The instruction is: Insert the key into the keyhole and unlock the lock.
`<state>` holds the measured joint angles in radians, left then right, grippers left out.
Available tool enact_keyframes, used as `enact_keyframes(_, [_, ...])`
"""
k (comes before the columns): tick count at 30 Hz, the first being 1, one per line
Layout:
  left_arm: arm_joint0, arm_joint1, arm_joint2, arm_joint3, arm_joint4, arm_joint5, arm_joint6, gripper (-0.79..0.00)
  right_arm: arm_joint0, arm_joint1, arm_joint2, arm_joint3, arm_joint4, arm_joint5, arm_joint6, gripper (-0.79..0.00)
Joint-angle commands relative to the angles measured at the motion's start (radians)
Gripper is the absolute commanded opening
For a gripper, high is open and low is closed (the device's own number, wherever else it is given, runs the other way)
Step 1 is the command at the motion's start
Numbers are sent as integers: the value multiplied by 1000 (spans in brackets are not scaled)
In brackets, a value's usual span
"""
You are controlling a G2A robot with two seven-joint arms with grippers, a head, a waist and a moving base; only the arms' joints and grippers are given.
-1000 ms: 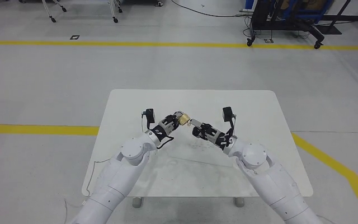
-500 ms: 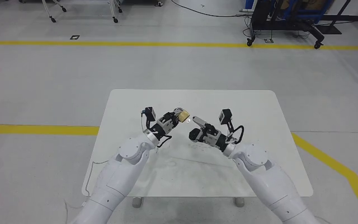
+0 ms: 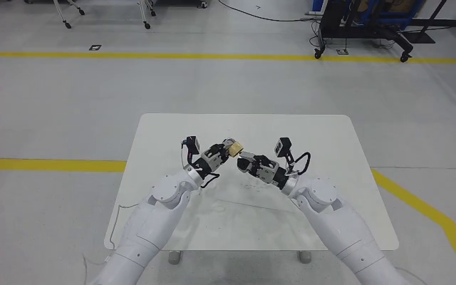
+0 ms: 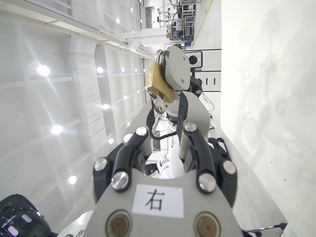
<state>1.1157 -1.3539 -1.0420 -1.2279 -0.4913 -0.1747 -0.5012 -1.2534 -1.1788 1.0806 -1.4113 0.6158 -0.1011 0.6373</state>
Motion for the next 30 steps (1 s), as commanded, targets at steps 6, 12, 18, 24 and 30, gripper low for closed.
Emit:
enact_keyframes(6, [2, -1, -5, -3, 16, -4, -7, -785, -11, -4, 14, 4, 70, 9, 39, -785])
enact_keyframes(12, [-3, 1, -3, -3, 49, -12, -55, -785, -9, -9, 20, 27, 136, 33, 84, -785])
enact_keyframes(18, [-13, 2, 11, -1, 105, -28, -97, -785, -3, -19, 18, 67, 307, 125, 187, -785])
enact_keyframes(24, [-14, 3, 9, -4, 146, -64, -91, -785, 18, -29, 14, 122, 420, 180, 271, -785])
enact_keyframes(30, [-8, 7, -10, -19, 171, -123, -84, -785, 33, -35, 15, 156, 478, 230, 329, -785])
